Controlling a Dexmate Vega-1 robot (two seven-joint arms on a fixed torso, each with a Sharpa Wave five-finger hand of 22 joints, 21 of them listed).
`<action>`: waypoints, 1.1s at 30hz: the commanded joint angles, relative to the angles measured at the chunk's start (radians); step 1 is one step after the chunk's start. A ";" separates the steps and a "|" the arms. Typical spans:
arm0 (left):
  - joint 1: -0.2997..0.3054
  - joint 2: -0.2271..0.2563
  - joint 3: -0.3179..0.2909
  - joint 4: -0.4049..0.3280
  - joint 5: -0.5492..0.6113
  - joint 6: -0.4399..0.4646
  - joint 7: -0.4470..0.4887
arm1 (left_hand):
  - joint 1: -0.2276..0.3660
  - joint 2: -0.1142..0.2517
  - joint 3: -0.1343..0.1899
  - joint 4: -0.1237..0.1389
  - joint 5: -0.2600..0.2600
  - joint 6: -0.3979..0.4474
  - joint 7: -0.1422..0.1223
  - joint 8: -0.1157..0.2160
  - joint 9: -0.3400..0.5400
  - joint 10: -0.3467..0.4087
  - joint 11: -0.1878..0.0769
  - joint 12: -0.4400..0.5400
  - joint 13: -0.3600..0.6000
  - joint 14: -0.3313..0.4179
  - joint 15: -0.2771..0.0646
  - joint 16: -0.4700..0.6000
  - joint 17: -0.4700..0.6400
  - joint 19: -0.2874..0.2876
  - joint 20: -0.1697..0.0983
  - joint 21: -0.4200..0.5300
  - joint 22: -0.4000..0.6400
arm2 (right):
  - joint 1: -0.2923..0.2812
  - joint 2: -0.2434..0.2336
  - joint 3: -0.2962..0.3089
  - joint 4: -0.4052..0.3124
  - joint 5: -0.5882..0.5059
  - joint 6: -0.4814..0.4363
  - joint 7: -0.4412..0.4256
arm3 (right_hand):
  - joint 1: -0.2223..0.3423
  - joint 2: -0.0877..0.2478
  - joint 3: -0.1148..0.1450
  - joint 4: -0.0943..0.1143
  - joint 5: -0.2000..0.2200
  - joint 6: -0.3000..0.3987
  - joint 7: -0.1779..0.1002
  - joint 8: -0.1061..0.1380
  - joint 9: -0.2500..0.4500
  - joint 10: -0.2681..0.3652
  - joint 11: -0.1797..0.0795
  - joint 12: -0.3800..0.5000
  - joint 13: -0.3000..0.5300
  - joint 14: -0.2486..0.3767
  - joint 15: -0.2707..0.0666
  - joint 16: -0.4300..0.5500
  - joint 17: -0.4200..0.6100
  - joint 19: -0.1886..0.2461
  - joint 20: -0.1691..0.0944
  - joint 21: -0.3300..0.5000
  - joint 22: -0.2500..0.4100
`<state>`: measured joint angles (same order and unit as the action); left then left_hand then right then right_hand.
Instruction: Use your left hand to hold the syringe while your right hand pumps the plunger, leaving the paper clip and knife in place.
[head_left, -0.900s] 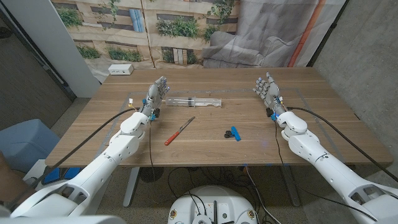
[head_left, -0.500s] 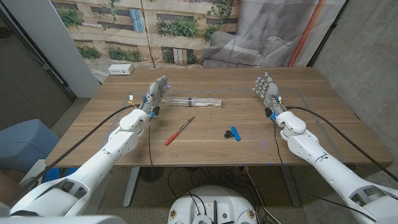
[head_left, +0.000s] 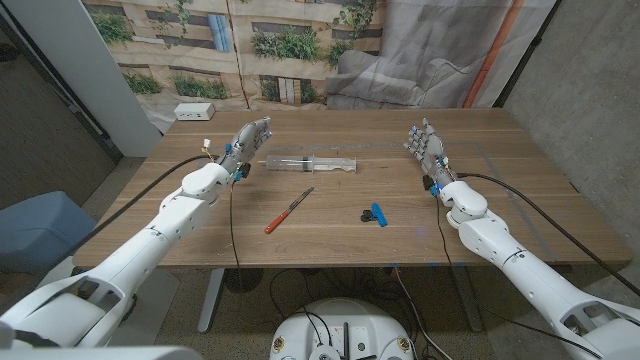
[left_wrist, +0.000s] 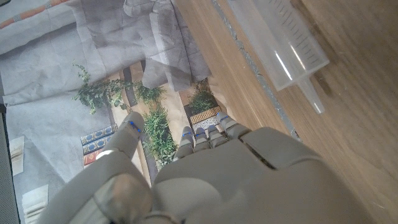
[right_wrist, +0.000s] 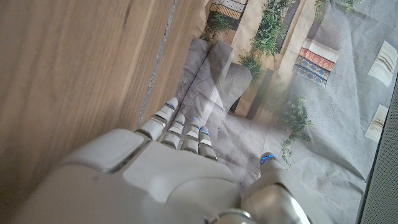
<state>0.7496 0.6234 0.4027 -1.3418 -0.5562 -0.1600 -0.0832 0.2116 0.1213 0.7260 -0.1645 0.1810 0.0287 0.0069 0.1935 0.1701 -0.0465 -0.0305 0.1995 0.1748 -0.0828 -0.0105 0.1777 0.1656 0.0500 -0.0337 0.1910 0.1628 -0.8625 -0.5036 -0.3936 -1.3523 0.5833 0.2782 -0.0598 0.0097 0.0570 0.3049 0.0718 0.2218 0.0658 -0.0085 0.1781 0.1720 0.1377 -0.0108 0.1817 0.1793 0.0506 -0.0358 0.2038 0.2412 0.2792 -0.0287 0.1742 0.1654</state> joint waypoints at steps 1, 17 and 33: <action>-0.035 0.137 0.050 -0.165 0.146 0.152 0.043 | 0.027 -0.003 0.003 -0.017 0.000 0.022 -0.007 0.013 0.005 0.022 -0.006 0.010 0.004 0.007 -0.014 0.004 0.002 0.010 -0.002 -0.004 0.003 | -0.015 -0.003 0.008 -0.012 -0.017 0.016 -0.031 | 0.001 0.016 0.004 0.005 0.007 0.006 0.004 0.005 0.004 0.006 -0.002 0.006 0.004 0.003 -0.005 0.003 0.001 -0.001 -0.004 0.006 0.002; -0.110 0.272 0.161 -0.433 0.410 0.488 0.050 | 0.095 -0.035 0.004 -0.030 -0.001 0.058 -0.033 0.020 0.006 0.084 -0.044 0.018 0.005 0.073 -0.038 0.011 0.001 0.052 -0.002 0.001 0.003 | -0.003 -0.012 0.021 0.021 -0.008 0.051 0.007 | 0.008 0.018 0.007 0.003 0.009 0.009 0.000 0.007 0.003 0.010 -0.001 0.008 0.004 0.006 -0.005 0.002 -0.004 -0.001 -0.003 0.008 0.002; -0.285 0.339 0.317 -0.536 0.738 0.663 -0.188 | 0.171 -0.095 -0.004 -0.032 0.000 0.091 -0.073 0.027 0.006 0.137 -0.078 0.017 0.006 0.148 -0.058 0.014 0.001 0.084 -0.018 0.000 0.002 | -0.005 -0.017 0.023 0.023 -0.022 0.073 0.006 | 0.014 0.019 0.011 0.001 0.010 0.012 -0.002 0.008 0.003 0.011 -0.001 0.008 0.003 0.010 -0.002 0.003 -0.008 -0.001 0.000 0.009 0.002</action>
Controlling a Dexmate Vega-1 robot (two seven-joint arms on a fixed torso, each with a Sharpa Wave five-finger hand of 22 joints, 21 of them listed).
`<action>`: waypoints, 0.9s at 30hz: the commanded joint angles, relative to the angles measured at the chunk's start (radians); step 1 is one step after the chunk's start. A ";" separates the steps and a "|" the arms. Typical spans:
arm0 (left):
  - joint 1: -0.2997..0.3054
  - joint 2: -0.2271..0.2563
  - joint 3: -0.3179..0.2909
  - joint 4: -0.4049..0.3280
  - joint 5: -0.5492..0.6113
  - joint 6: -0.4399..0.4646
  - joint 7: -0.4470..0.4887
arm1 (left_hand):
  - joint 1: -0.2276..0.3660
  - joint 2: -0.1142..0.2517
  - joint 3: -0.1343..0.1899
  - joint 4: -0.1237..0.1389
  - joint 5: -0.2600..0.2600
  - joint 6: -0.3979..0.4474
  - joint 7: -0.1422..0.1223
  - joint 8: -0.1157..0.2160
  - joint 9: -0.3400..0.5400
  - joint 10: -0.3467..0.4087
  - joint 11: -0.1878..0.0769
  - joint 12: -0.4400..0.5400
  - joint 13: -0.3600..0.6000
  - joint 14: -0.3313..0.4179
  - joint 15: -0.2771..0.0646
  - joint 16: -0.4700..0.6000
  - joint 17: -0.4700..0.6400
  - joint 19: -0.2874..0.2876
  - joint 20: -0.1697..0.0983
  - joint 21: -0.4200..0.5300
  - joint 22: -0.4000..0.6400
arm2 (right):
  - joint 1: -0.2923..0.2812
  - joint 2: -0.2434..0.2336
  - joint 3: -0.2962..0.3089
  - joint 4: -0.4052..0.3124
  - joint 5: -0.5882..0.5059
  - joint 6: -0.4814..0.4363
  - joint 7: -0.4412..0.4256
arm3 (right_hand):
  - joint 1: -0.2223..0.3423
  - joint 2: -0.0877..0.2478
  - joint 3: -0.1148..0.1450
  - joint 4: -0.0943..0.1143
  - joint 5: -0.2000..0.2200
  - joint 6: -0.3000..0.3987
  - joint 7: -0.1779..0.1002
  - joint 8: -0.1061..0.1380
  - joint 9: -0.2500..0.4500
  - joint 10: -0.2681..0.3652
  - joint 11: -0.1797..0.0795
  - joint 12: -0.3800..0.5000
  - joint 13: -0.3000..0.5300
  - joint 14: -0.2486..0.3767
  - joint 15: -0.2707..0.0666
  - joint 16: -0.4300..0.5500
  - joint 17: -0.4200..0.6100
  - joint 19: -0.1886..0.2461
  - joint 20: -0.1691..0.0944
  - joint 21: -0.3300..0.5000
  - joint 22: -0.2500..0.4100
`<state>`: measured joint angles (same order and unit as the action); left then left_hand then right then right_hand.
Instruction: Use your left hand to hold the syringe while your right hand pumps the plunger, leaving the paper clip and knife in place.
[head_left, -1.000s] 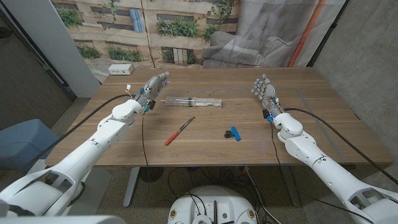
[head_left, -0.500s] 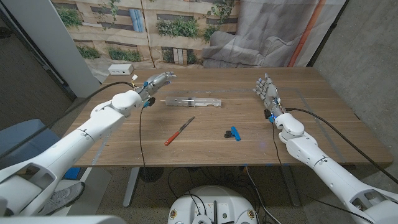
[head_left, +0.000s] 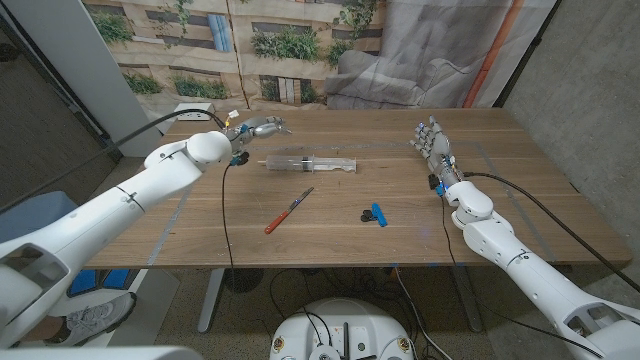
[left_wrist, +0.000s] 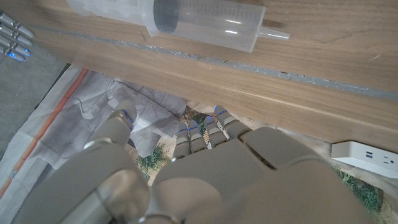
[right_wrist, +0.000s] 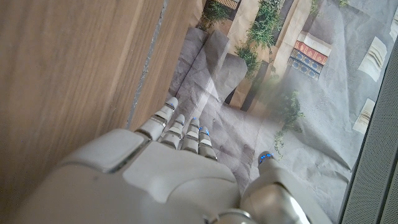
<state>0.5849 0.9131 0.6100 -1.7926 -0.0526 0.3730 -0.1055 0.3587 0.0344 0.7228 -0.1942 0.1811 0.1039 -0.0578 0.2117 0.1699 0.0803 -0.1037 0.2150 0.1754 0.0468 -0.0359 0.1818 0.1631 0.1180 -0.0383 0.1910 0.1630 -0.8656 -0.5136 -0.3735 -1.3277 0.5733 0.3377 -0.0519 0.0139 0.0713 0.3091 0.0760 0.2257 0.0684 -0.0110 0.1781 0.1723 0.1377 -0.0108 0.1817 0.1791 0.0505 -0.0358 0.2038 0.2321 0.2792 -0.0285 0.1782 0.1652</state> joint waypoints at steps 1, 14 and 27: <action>-0.127 0.049 0.112 -0.089 0.243 0.136 -0.182 | 0.028 -0.011 -0.001 -0.002 0.000 0.021 -0.011 0.011 0.006 0.011 -0.005 0.001 0.005 0.020 -0.034 0.009 0.004 0.017 -0.013 0.000 0.002 | -0.004 -0.007 0.004 -0.004 -0.013 0.013 -0.005 | 0.010 0.005 0.007 -0.003 0.006 0.010 0.000 0.008 0.003 0.011 -0.001 0.008 0.004 0.010 -0.003 0.002 0.001 -0.002 0.000 0.005 0.002; -0.269 0.040 0.191 -0.042 0.404 0.086 -0.465 | 0.081 -0.064 -0.011 -0.001 0.000 0.031 -0.014 0.008 0.006 0.024 -0.012 -0.006 0.006 0.033 -0.046 0.001 0.005 -0.037 -0.004 -0.019 0.002 | -0.017 -0.008 0.007 -0.017 -0.021 0.012 -0.028 | 0.014 0.005 0.009 -0.005 0.006 0.012 -0.002 0.009 0.003 0.010 0.000 0.008 0.003 0.010 -0.003 0.002 -0.002 -0.002 0.001 0.006 0.002; -0.354 0.009 0.212 0.058 0.479 -0.099 -0.661 | 0.151 -0.156 -0.040 0.004 -0.004 0.029 0.048 0.003 0.006 0.025 0.024 -0.021 0.003 0.027 -0.032 -0.002 0.004 -0.040 -0.093 -0.009 0.001 | -0.031 -0.011 0.009 -0.042 -0.030 0.002 -0.052 | 0.018 0.008 0.012 -0.008 0.006 0.014 -0.008 0.010 0.003 0.012 0.002 0.008 0.003 0.011 -0.001 0.002 -0.006 -0.004 0.005 0.006 0.002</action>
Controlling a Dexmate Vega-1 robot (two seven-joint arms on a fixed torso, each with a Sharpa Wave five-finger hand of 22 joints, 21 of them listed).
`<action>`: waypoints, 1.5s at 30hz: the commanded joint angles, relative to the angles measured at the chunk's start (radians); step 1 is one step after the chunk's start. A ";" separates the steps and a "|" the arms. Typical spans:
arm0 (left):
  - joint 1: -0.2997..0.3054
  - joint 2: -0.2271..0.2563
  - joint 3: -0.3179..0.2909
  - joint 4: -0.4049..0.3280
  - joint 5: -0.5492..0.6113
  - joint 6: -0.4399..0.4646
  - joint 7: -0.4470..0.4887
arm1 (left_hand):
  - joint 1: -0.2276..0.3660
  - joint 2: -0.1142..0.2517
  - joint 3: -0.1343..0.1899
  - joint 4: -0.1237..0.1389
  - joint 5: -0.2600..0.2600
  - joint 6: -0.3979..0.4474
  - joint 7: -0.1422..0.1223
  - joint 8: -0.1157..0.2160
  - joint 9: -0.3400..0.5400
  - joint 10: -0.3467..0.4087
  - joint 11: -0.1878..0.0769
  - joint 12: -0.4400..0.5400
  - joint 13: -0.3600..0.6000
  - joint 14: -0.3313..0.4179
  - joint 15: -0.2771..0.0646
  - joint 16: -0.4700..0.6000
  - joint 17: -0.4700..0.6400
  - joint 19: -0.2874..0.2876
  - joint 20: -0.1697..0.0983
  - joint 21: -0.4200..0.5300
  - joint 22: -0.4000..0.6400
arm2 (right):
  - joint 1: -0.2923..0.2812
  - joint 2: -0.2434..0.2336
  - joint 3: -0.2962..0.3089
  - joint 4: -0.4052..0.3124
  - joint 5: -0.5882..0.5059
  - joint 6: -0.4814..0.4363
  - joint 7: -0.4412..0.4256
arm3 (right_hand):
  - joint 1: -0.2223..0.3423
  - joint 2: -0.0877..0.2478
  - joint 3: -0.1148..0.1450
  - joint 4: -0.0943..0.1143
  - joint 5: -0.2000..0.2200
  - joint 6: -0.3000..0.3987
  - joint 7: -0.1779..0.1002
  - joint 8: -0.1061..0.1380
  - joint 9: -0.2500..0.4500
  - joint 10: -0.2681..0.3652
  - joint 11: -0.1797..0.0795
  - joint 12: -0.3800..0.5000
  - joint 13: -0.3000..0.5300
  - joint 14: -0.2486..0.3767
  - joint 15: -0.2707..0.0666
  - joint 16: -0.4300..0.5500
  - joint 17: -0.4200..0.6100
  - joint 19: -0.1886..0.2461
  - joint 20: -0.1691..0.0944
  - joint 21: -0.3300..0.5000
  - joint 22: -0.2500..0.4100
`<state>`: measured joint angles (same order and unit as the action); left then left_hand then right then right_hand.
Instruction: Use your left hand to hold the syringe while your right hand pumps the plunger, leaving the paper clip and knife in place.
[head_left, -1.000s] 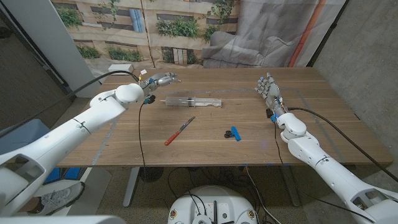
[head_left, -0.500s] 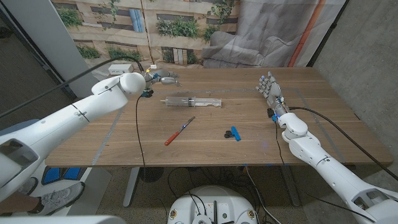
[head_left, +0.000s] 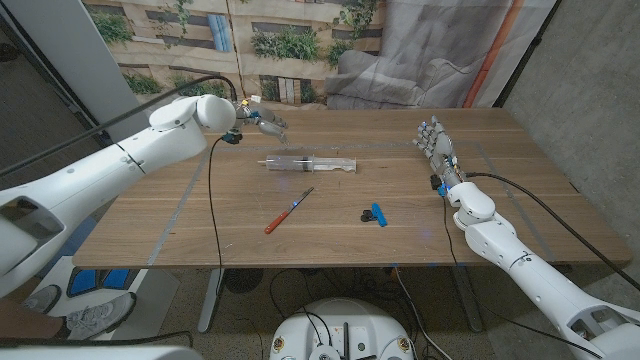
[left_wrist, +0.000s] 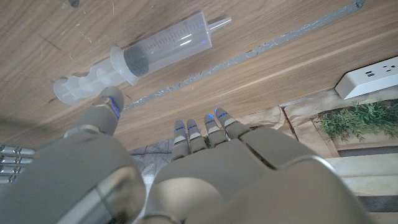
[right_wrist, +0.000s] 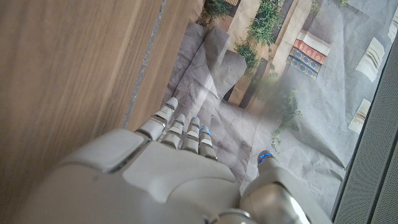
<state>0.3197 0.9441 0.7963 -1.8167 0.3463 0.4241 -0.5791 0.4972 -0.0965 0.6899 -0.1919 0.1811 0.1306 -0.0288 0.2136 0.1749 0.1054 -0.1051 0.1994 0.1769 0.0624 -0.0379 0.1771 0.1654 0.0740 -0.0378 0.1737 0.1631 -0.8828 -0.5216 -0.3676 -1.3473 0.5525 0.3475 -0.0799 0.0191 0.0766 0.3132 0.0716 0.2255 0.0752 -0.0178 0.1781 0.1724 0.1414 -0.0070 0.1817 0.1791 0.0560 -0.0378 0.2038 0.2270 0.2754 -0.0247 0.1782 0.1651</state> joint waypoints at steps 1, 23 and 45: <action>-0.094 -0.026 0.029 0.083 0.093 -0.144 -0.202 | 0.018 -0.029 -0.009 0.001 -0.005 0.002 0.027 0.001 0.001 0.001 0.030 -0.006 0.002 0.014 -0.026 0.003 0.001 0.006 -0.101 0.009 0.001 | -0.015 -0.003 0.004 -0.025 -0.009 -0.008 -0.026 | 0.013 0.003 0.009 -0.003 0.006 0.007 -0.002 0.010 0.003 0.008 -0.001 0.008 0.004 0.006 0.001 0.002 -0.001 0.000 0.001 0.006 0.002; -0.081 -0.101 0.045 0.176 0.250 -0.285 -0.200 | 0.113 -0.039 -0.005 0.004 -0.003 -0.085 0.062 -0.025 0.001 -0.056 0.070 -0.021 0.001 -0.026 0.007 -0.006 0.002 0.004 -0.099 0.006 0.001 | -0.057 -0.014 0.012 -0.065 -0.016 -0.001 -0.048 | 0.019 0.005 0.015 -0.009 0.005 0.014 -0.010 0.011 0.003 0.011 0.001 0.009 0.004 0.011 0.001 0.002 -0.006 0.001 0.006 0.008 0.002; -0.073 -0.181 0.070 0.330 0.265 -0.389 -0.096 | 0.228 -0.046 -0.008 0.006 -0.006 -0.056 0.102 -0.002 0.001 -0.012 0.099 -0.003 -0.002 0.060 0.028 0.011 -0.001 0.021 -0.076 0.014 0.000 | -0.094 -0.033 0.022 -0.128 -0.021 -0.018 -0.068 | 0.018 0.005 0.017 -0.009 0.002 0.015 -0.010 0.010 0.004 0.008 0.003 0.008 0.004 0.011 0.008 0.003 -0.008 -0.001 0.013 0.008 0.002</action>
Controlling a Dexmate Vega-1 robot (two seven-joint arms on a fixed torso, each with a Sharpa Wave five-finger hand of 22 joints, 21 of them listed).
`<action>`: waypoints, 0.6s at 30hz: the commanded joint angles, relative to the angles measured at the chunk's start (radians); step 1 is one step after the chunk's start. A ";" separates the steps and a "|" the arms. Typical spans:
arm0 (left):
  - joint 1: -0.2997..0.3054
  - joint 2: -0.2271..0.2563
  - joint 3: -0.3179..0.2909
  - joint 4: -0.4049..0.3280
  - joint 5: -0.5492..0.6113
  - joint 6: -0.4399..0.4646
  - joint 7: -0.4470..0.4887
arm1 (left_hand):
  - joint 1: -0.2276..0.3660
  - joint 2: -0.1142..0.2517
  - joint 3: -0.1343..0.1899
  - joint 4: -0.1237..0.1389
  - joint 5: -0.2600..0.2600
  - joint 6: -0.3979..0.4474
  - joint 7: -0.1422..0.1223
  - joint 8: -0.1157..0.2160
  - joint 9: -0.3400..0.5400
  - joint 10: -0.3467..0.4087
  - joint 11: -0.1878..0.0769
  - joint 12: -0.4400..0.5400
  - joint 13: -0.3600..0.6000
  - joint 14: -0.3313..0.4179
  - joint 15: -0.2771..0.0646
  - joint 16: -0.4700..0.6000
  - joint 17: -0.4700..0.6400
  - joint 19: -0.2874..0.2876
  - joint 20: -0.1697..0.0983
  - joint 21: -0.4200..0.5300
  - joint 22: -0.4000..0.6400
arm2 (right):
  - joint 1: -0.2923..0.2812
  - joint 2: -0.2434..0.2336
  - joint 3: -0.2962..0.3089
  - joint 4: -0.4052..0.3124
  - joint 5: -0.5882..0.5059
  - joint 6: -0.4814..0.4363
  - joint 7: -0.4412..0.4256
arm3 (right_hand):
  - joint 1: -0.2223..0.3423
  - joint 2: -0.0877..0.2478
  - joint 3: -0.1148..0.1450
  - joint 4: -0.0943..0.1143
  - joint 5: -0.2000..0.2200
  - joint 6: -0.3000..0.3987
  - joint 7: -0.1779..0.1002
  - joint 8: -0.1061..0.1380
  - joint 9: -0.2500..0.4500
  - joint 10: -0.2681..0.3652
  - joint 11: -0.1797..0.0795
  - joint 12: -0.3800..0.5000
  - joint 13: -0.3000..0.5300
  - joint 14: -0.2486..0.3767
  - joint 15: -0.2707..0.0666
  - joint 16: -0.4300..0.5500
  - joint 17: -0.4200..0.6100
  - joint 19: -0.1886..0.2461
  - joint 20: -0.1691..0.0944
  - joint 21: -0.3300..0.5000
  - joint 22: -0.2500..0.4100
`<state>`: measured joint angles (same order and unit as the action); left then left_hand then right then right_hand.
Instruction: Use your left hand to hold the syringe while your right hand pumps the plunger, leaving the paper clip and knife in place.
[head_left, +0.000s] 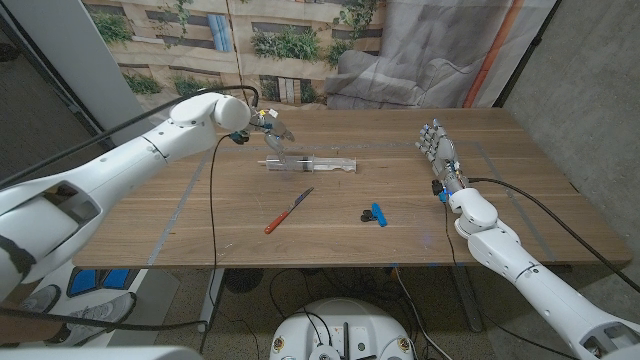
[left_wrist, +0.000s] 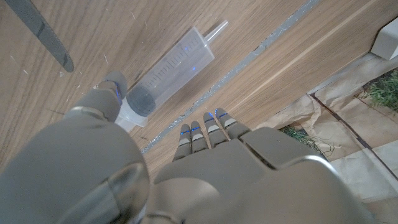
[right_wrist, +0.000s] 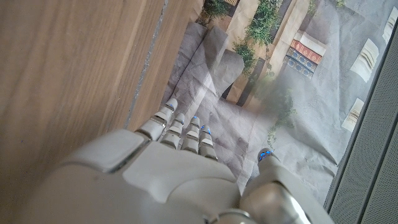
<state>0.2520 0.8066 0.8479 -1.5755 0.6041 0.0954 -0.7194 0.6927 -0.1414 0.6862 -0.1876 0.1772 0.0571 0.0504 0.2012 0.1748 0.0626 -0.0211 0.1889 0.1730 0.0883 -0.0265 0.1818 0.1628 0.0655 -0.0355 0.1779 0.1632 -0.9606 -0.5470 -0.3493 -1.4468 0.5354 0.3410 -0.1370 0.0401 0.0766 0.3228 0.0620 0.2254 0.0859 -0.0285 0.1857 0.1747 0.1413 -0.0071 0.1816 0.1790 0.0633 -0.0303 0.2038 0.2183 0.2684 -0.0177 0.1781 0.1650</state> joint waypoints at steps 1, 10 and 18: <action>-0.007 -0.046 0.022 0.098 0.011 -0.066 0.052 | 0.041 -0.003 -0.007 0.002 -0.002 0.026 0.032 0.013 0.001 0.041 0.029 0.009 0.002 0.042 0.022 0.006 0.002 0.038 -0.080 0.011 0.000 | -0.018 -0.008 0.004 -0.030 -0.004 -0.012 -0.012 | -0.003 0.005 0.007 0.000 0.003 0.004 0.001 0.003 0.001 0.008 0.003 0.008 0.004 0.004 0.001 0.003 0.001 0.006 0.006 0.008 0.003; -0.033 -0.077 0.065 0.188 0.048 -0.123 0.083 | 0.088 -0.008 -0.027 0.004 -0.003 0.078 0.080 0.023 0.000 0.091 0.070 0.013 0.001 0.086 0.053 0.004 0.001 0.099 -0.083 0.019 0.001 | -0.020 -0.002 0.005 -0.028 -0.009 -0.009 -0.022 | -0.003 0.005 0.008 0.000 0.002 0.006 0.003 0.003 0.002 0.009 0.003 0.008 0.004 0.003 0.002 0.002 0.000 0.005 0.008 0.008 0.003; -0.058 -0.117 0.100 0.254 0.079 -0.149 0.117 | 0.117 -0.009 -0.048 0.006 -0.003 0.104 0.081 0.023 0.000 0.135 0.058 0.017 0.002 0.118 0.051 0.004 0.002 0.170 -0.048 0.029 0.002 | -0.017 -0.001 0.003 -0.022 -0.007 -0.011 -0.016 | -0.003 0.004 0.008 -0.001 0.001 0.009 0.002 0.004 0.002 0.011 0.004 0.009 0.004 0.003 0.002 0.002 0.000 0.004 0.010 0.008 0.003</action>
<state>0.2275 0.7459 0.8956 -1.4297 0.6447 -0.0091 -0.6465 0.7917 -0.1488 0.6449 -0.1828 0.1777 0.1490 0.1338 0.2187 0.1721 0.1738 0.0421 0.1955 0.1719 0.1864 0.0247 0.1818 0.1630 0.2069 -0.0388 0.1974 0.1632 -0.9770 -0.5507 -0.3456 -1.4708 0.5294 0.3324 -0.1532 0.0401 0.0766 0.3228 0.0620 0.2254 0.0858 -0.0285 0.1857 0.1746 0.1451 -0.0034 0.1817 0.1790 0.0632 -0.0304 0.2038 0.2184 0.2684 -0.0177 0.1781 0.1650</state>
